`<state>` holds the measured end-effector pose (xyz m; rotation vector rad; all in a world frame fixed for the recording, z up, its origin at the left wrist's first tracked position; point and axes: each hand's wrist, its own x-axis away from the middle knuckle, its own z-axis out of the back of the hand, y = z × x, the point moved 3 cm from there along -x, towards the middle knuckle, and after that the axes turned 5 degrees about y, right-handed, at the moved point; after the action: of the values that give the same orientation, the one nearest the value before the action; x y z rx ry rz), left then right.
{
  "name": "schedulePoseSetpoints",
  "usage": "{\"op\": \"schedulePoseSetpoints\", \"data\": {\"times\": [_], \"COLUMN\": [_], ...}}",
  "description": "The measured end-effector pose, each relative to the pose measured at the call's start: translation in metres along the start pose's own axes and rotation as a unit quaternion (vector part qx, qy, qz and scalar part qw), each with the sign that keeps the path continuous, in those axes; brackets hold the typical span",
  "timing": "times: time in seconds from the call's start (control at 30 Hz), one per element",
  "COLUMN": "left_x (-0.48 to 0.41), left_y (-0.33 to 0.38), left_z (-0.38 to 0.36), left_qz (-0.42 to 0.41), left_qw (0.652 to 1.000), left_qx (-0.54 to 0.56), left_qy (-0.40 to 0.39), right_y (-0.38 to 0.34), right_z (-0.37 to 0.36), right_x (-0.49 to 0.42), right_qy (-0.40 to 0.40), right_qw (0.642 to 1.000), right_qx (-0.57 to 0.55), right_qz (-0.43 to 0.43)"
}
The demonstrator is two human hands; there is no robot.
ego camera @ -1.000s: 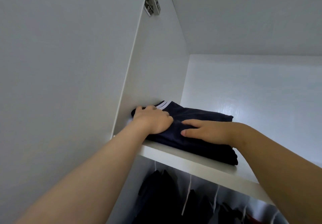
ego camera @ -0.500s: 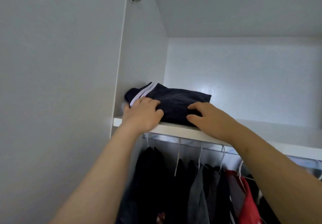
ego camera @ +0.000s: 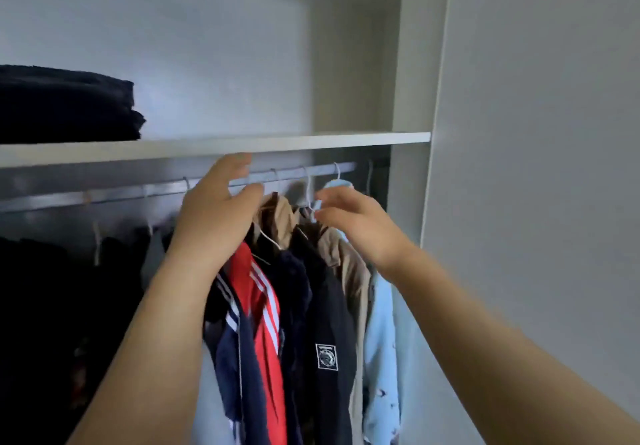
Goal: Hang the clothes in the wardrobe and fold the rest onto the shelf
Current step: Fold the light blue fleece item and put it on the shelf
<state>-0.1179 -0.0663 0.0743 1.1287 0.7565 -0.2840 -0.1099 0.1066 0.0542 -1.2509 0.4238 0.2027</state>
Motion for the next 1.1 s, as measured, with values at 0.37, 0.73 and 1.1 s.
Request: {"op": "schedulePoseSetpoints", "data": {"times": [0.37, 0.73, 1.1], "left_x": [0.269, 0.618, 0.858], "left_y": [0.104, 0.299, 0.448], "left_z": [-0.231, -0.304, -0.279], "left_qz": [0.178, 0.278, 0.202], "left_qw": [0.867, 0.623, 0.411], "left_qx": [0.214, 0.233, 0.184], "left_qy": [-0.414, -0.693, -0.870], "right_y": [0.100, 0.094, 0.047], "right_z": [0.232, 0.378, 0.399], "right_x": [0.280, 0.653, 0.898], "right_qy": [0.341, 0.633, 0.834], "right_qw": [0.916, 0.690, 0.432], "right_qx": [-0.026, -0.024, -0.069], "right_qz": [-0.210, -0.349, -0.336]}}
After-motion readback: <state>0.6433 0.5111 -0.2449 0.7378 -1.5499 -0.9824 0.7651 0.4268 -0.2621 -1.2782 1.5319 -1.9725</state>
